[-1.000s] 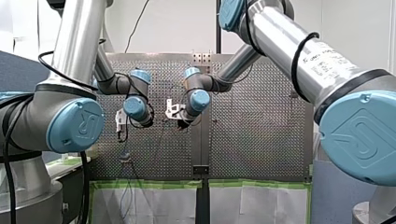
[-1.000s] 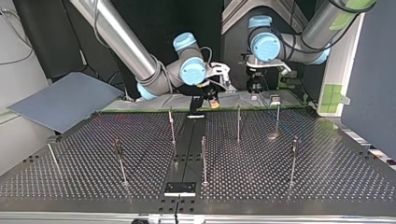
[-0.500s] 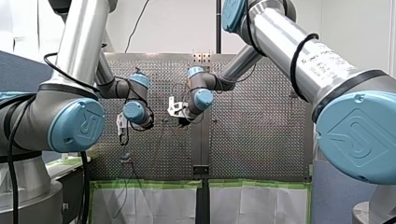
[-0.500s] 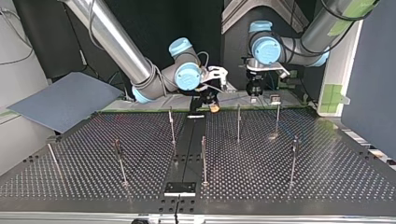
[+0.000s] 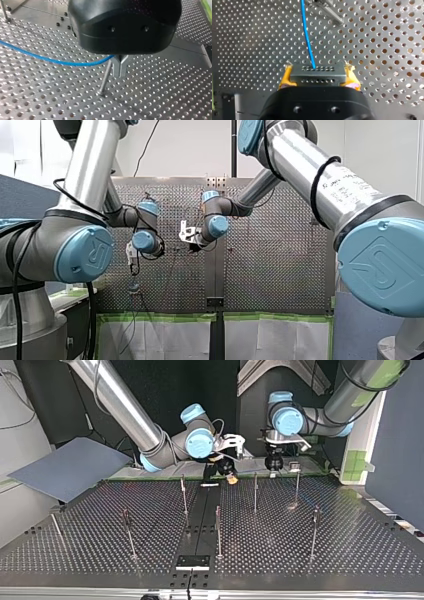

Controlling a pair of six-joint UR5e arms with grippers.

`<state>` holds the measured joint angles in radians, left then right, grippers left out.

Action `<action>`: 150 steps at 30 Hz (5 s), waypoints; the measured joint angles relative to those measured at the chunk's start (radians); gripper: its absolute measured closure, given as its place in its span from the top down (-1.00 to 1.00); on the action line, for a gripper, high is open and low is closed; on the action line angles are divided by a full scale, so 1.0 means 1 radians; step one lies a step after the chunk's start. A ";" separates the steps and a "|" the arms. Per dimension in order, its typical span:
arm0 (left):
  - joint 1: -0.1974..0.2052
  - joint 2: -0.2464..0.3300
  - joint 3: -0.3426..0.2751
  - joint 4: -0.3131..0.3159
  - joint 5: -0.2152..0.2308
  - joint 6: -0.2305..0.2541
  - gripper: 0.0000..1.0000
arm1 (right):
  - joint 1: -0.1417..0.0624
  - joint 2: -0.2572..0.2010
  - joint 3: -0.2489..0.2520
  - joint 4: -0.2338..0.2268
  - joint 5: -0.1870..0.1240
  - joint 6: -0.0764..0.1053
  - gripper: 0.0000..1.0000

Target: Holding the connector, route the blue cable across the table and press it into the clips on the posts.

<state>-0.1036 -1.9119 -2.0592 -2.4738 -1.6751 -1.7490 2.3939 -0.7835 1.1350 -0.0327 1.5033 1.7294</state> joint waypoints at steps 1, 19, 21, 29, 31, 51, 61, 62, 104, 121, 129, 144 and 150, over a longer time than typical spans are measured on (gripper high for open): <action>0.001 -0.009 0.003 0.002 0.006 -0.001 -1.00 | -0.001 0.000 0.000 -0.002 -0.001 0.003 -1.00; 0.033 -0.057 0.058 0.038 0.069 -0.044 -1.00 | -0.035 0.004 0.001 -0.018 -0.003 0.023 -1.00; 0.035 -0.065 0.064 0.040 0.073 -0.047 -1.00 | -0.038 0.005 0.001 -0.019 -0.003 0.025 -1.00; 0.046 -0.112 0.107 0.052 0.083 -0.062 -1.00 | -0.072 0.026 0.000 -0.026 -0.017 0.021 -1.00; 0.051 -0.116 0.117 0.052 0.083 -0.064 -1.00 | -0.078 0.029 -0.001 -0.032 -0.018 0.020 -1.00; 0.068 -0.117 0.150 0.043 0.063 -0.061 0.19 | -0.111 0.031 -0.017 -0.067 -0.033 0.017 -1.00; 0.043 -0.114 0.150 -0.028 0.049 -0.010 1.00 | -0.116 0.031 -0.017 -0.065 -0.035 0.016 -1.00; 0.041 -0.113 0.150 -0.036 0.048 -0.004 1.00 | -0.117 0.030 -0.017 -0.064 -0.035 0.015 -1.00; -0.183 0.181 -0.007 -0.127 -0.067 -0.057 1.00 | -0.153 0.006 -0.008 -0.035 -0.037 0.020 -1.00; -0.254 0.035 0.118 -0.097 -0.107 -0.080 1.00 | -0.161 0.003 -0.008 -0.035 -0.040 0.021 -1.00; -0.253 -0.030 0.126 -0.091 -0.096 -0.078 1.00 | -0.164 0.003 -0.008 -0.036 -0.040 0.022 -1.00; -0.257 -0.084 0.188 -0.072 -0.138 -0.079 1.00 | -0.164 0.003 -0.008 -0.036 -0.049 0.021 -1.00; -0.256 -0.096 0.203 -0.075 -0.131 -0.080 1.00 | -0.165 0.003 -0.008 -0.037 -0.049 0.021 -1.00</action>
<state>-0.3594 -2.0079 -1.8563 -2.5489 -1.8059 -1.8292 2.2294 -0.7803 1.1272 -0.0702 1.4544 1.7505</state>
